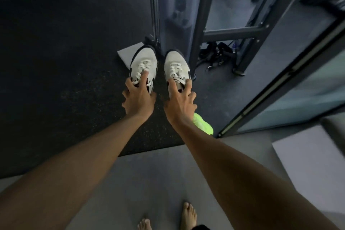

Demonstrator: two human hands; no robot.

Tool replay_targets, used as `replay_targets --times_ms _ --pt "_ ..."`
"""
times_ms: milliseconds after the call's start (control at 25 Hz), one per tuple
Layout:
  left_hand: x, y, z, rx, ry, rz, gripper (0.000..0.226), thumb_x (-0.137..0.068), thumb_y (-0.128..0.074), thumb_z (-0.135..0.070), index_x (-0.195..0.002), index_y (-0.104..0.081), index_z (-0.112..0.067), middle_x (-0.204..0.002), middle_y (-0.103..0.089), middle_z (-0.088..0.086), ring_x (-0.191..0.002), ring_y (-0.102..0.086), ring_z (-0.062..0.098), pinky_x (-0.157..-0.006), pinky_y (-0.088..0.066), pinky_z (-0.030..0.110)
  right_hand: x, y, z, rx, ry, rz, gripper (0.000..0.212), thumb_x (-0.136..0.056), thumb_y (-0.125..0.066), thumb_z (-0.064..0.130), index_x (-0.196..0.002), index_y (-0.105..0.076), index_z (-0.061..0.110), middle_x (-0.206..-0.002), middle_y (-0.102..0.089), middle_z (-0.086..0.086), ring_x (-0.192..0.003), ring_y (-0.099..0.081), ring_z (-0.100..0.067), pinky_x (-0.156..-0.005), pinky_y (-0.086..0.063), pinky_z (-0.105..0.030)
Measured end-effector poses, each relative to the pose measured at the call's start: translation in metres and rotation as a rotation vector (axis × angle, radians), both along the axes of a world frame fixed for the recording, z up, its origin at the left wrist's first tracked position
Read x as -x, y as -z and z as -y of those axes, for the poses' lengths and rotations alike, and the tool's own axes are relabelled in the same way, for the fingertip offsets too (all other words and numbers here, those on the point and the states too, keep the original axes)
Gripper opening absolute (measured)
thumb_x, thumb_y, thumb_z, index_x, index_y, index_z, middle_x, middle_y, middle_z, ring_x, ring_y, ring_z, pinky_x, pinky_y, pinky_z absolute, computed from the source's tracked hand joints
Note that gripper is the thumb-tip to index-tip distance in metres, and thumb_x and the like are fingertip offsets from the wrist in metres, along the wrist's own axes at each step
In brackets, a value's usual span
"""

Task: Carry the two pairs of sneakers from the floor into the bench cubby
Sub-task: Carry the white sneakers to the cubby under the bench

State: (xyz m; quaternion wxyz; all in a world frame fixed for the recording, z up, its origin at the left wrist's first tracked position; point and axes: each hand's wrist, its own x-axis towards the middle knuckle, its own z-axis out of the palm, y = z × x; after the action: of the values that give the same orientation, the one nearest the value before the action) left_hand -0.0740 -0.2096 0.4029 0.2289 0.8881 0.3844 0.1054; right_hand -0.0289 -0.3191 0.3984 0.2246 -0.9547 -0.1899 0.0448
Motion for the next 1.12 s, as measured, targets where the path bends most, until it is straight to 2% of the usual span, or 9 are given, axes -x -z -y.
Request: replay_targets --times_ms 120,280,480,600,840,960,1120 --pt "0.017 -0.074 0.031 0.002 0.076 -0.050 0.074 -0.089 -0.067 -0.033 -0.147 -0.023 -0.047 -0.153 -0.018 0.014 -0.126 -0.037 0.046 -0.089 -0.043 0.067 0.029 -0.071 0.036 0.022 0.093 -0.039 0.073 -0.090 -0.062 0.019 -0.146 -0.023 0.043 -0.159 -0.007 -0.016 -0.128 -0.034 -0.047 -0.082 -0.048 -0.059" --pt "0.037 -0.131 0.080 -0.029 0.235 -0.106 0.073 -0.089 -0.067 -0.034 -0.146 -0.024 -0.046 -0.149 -0.022 0.016 -0.122 -0.040 0.046 -0.087 -0.043 0.062 0.060 -0.127 0.080 0.031 0.253 -0.076 0.066 -0.092 -0.058 0.018 -0.145 -0.026 0.041 -0.160 -0.007 -0.016 -0.127 -0.034 -0.046 -0.085 -0.045 -0.059" --pt "0.044 -0.138 0.158 0.086 0.492 -0.371 0.075 -0.087 -0.068 -0.044 -0.149 -0.026 -0.042 -0.142 -0.033 0.018 -0.118 -0.050 0.045 -0.090 -0.047 0.053 0.094 -0.145 0.171 0.046 0.518 -0.216 0.063 -0.090 -0.059 0.017 -0.142 -0.032 0.042 -0.156 -0.017 -0.013 -0.127 -0.038 -0.045 -0.089 -0.045 -0.060" --pt "0.046 -0.123 0.228 0.056 0.697 -0.450 0.078 -0.083 -0.068 -0.048 -0.150 -0.029 -0.039 -0.141 -0.041 0.020 -0.120 -0.052 0.043 -0.095 -0.046 0.047 0.117 -0.138 0.242 0.040 0.693 -0.245 0.061 -0.089 -0.064 0.023 -0.139 -0.035 0.041 -0.150 -0.026 -0.013 -0.122 -0.043 -0.043 -0.086 -0.045 -0.058" --pt "0.063 -0.110 0.439 0.060 1.011 -0.334 0.079 -0.083 -0.067 -0.046 -0.151 -0.026 -0.042 -0.141 -0.043 0.019 -0.118 -0.051 0.043 -0.093 -0.046 0.044 0.176 -0.126 0.446 -0.045 1.046 -0.240 0.062 -0.087 -0.060 0.020 -0.139 -0.033 0.041 -0.150 -0.026 -0.012 -0.120 -0.044 -0.042 -0.089 -0.041 -0.058" --pt "0.079 -0.110 0.556 0.113 1.126 -0.182 0.077 -0.085 -0.068 -0.042 -0.149 -0.025 -0.048 -0.138 -0.037 0.015 -0.113 -0.052 0.044 -0.092 -0.048 0.052 0.213 -0.118 0.564 -0.078 1.182 -0.150 0.062 -0.088 -0.058 0.019 -0.139 -0.031 0.044 -0.158 -0.019 -0.012 -0.121 -0.043 -0.042 -0.092 -0.042 -0.058" --pt "0.099 -0.109 0.715 0.110 1.294 0.024 0.083 -0.082 -0.074 -0.034 -0.148 -0.025 -0.050 -0.143 -0.032 0.013 -0.111 -0.051 0.044 -0.084 -0.051 0.055 0.253 -0.126 0.720 -0.033 1.304 -0.048 0.066 -0.088 -0.061 0.025 -0.142 -0.029 0.045 -0.160 -0.015 -0.012 -0.119 -0.044 -0.041 -0.089 -0.042 -0.055"
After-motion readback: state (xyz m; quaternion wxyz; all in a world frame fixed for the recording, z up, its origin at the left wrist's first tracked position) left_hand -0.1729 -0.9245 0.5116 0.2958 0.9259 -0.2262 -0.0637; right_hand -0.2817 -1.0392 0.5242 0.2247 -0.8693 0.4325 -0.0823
